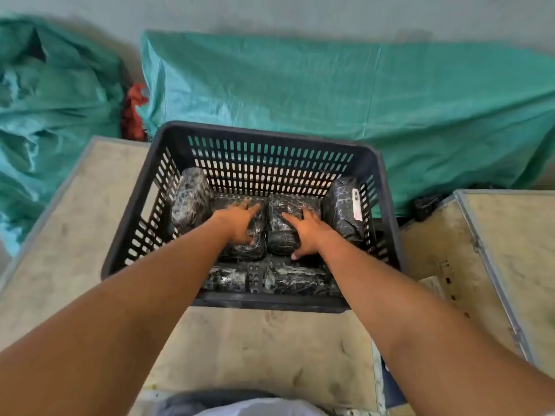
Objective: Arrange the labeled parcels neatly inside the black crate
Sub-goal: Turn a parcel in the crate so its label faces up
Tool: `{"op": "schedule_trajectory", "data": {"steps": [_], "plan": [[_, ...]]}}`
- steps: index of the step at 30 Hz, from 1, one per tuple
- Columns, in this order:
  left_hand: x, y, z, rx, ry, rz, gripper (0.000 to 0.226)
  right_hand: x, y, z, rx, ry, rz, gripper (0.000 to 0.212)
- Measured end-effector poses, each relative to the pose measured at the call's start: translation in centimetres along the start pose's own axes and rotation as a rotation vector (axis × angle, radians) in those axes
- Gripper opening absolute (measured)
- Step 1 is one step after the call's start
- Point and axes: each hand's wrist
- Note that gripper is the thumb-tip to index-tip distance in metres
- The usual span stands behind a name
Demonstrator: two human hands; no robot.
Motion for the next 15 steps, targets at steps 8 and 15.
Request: {"op": "schedule_trajectory", "data": {"steps": [8,15], "plan": [[1.4,-2.3,1.5,0.188,0.026,0.020,0.118,0.2,-0.9,1.6,-0.061,-0.037,-0.313,0.137],[2.9,-4.1,1.1,0.129,-0.017,-0.158,0.120,-0.4,0.2,1.7,-0.061,0.051,-0.056,0.118]]}}
Point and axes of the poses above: each hand's wrist, its own z-axis towards the middle knuckle, its own y-axis out of the back of the hand, x = y × z, and after that the axes turned 10 degrees about -z, right-handed
